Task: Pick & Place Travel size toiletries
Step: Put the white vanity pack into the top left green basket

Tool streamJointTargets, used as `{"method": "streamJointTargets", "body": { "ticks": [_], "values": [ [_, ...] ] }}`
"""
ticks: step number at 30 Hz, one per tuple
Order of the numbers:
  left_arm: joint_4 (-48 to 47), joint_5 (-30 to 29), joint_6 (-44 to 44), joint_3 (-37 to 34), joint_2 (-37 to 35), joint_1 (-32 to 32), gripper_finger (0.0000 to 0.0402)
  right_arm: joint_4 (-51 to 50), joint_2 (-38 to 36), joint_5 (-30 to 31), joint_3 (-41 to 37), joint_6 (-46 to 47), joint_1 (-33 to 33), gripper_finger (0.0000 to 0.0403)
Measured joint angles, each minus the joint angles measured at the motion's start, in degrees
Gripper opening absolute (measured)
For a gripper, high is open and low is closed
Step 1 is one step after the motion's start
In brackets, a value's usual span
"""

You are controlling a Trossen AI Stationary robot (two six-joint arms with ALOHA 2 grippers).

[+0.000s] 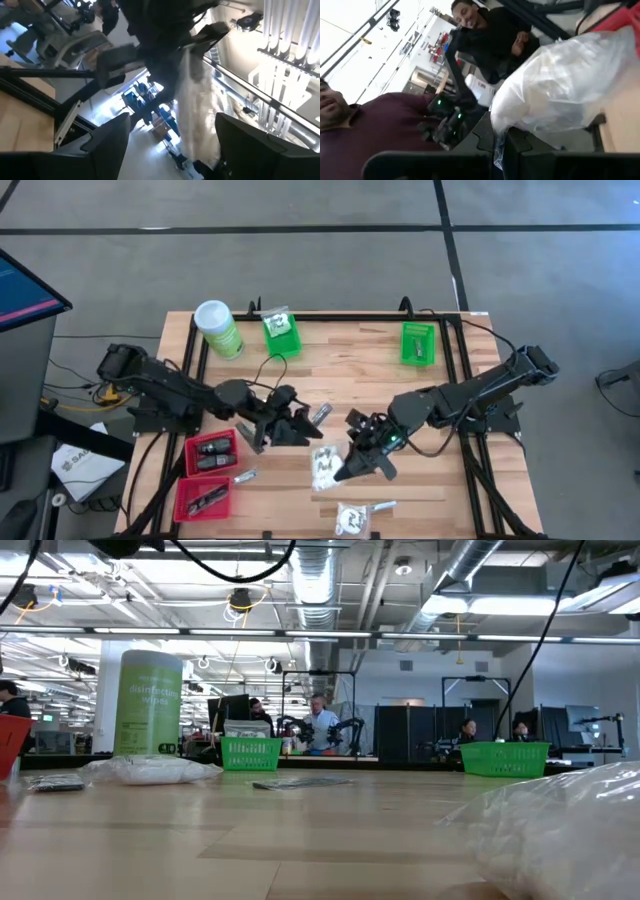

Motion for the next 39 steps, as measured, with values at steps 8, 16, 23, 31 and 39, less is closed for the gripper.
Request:
{"method": "streamJointTargets", "body": {
  "ticks": [8, 16, 23, 31, 39],
  "values": [
    [1.73, 3.78, -1.07, 4.46, 3.52, -0.3, 0.0286, -2.65, 1.9, -2.65, 4.46, -2.23, -1.33, 0.0],
    [1.58, 5.86, 0.41, 7.04, 3.35, -1.3, 0.0279, -3.17, 5.06, -5.03, 4.67, -0.02, -0.94, 0.0],
    [1.32, 6.81, 0.52, 7.06, 3.33, -3.69, 0.0238, -3.49, 4.89, -3.98, 4.59, 0.08, -1.09, 0.0],
    [-0.55, 6.78, 1.96, 7.02, 3.3, -4.57, 0.0211, -3.5, 4.8, -3.98, 4.59, 0.04, -1.43, 0.0],
    [-3.22, 4.28, 1.48, 2.35, 3.3, -4.22, 0.0208, -3.34, 4.66, -3.75, 7.82, -0.65, 1.07, 0.0]
  ]
}}
